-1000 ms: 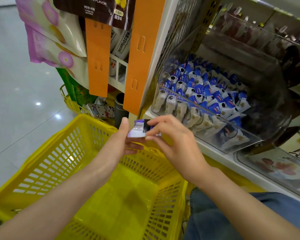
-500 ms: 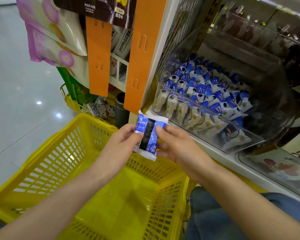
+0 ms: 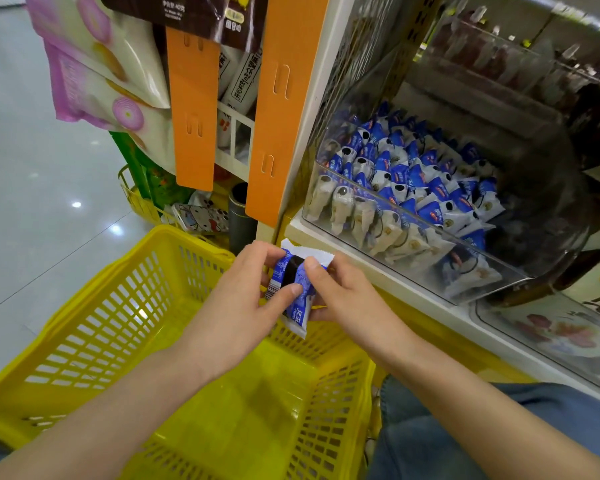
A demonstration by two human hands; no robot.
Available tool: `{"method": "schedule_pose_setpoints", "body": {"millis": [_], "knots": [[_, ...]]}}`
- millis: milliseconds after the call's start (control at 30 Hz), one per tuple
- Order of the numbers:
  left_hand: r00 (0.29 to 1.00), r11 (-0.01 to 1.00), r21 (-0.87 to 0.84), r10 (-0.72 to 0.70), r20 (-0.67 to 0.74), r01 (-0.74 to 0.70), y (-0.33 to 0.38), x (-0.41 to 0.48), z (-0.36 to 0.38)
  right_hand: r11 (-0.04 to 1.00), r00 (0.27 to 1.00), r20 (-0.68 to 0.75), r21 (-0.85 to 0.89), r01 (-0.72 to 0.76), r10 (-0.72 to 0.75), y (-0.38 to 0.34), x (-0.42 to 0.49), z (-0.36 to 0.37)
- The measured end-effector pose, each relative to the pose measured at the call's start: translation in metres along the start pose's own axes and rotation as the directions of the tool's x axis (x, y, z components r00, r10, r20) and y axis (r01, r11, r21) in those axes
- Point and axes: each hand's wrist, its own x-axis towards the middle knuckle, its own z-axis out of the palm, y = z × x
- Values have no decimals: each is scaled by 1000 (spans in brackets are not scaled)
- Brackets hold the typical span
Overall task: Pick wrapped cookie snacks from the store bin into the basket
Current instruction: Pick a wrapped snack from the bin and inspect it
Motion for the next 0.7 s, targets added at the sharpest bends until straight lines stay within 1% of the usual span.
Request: {"method": "schedule_pose_setpoints", "body": {"millis": [133, 167, 267, 333, 467, 533, 600, 633, 700], "knots": [[1000, 1000, -2, 7, 22, -7, -1, 0, 0, 1000, 1000, 4, -27, -9, 9, 5, 1, -1], [1000, 1000, -1, 6, 21, -6, -1, -1, 1, 998, 1000, -6, -60, 2, -3, 7, 2, 0], [1000, 999, -46, -8, -21, 7, -1, 0, 3, 976, 994, -66, -207, 73, -88, 7, 5, -1], [998, 999, -40, 10, -58, -12, 0, 0, 4, 969, 989, -84, -223, 103, -124, 5, 4, -1], [993, 998, 34, 56, -104, -53, 4, 0, 2, 970, 980, -122, -208, 127, -154, 0, 2, 0], [984, 984, 163, 102, -144, -78, 7, -1, 0, 974, 973, -159, -179, 139, -168, -2, 1, 0], [981, 957, 270, 145, -128, -106, 9, -2, -1, 975, 969, -177, -169, 145, -175, -4, -1, 0], [983, 952, 285, 148, -110, -111, 10, -3, -1, 974, 968, -174, -169, 149, -178, -4, -1, 0], [989, 963, 254, 118, -86, -93, 11, -3, -1, 974, 969, -166, -166, 154, -182, -3, -2, 0]]}}
